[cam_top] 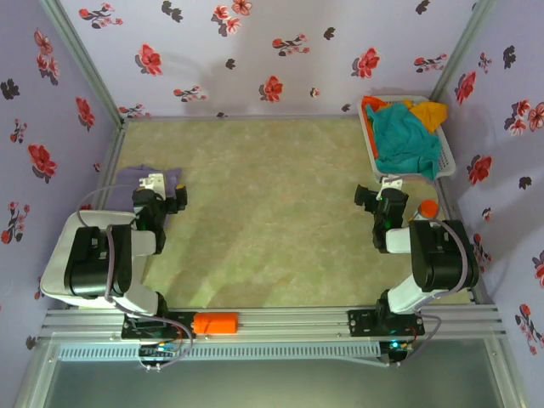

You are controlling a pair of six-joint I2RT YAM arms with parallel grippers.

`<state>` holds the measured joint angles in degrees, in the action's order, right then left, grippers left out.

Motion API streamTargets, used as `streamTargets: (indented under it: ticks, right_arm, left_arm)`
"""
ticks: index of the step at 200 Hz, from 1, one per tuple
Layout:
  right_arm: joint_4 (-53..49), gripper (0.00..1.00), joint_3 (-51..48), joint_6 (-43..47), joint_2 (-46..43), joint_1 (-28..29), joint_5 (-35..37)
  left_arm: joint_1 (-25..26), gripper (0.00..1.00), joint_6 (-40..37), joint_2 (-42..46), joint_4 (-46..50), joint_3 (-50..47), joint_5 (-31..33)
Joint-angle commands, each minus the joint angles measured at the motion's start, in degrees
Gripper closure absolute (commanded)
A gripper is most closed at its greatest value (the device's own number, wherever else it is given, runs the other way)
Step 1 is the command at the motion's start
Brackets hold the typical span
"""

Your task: Fold and stack the t-shirts

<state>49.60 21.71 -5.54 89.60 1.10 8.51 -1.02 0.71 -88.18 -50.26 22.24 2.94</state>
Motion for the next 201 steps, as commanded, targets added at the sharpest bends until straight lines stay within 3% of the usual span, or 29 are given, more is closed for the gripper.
streamTargets:
  ticks: [1,201]
  right_arm:
    - [0.2,0.01,1.0,0.9,-0.3,-0.4,-0.8]
    - [0.3,0.01,0.9,0.9,-0.9,-0.4,-1.0]
  left_arm:
    - [0.1,0.0,0.2,-0.2,0.0,0.6,0.5]
    - [0.9,0.0,-1.2,0.2,-0.2,0.2,-0.4]
